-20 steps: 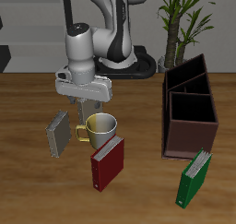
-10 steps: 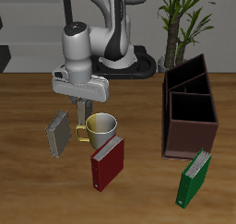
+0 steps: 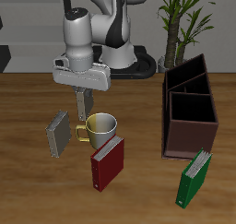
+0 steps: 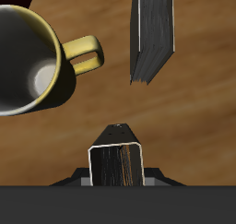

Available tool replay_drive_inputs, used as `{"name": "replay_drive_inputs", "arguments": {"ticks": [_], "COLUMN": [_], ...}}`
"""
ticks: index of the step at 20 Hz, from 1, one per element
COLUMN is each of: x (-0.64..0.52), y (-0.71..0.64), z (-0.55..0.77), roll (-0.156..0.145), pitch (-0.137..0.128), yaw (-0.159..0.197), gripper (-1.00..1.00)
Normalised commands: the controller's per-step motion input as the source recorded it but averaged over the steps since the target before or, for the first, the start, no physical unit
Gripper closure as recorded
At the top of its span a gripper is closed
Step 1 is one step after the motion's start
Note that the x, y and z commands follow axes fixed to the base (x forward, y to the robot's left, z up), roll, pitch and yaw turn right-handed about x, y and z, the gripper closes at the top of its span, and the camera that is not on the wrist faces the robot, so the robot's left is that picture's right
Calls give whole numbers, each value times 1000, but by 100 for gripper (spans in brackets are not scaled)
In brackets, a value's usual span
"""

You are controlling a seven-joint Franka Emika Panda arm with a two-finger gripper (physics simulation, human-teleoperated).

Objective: Place the left yellow book into the left desk caddy's right compartment and place the right yellow book into the left desk caddy's right compartment and place the red book into the left desk caddy's left compartment

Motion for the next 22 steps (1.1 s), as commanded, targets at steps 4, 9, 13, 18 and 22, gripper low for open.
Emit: {"name": "replay_drive_inputs", "arguments": {"ticks": [4,9,13,18,22], "x": [-31,28,84,111,98], "y": [208,197,316,219,259], "z": [547,475,420,422,303], "roll": [24,4,9,-34,-2], "pitch": [-43,-30,-8,-3,8], "yaw": [65,32,48,4,11], "gripper": [100,100,100,100,100]}}
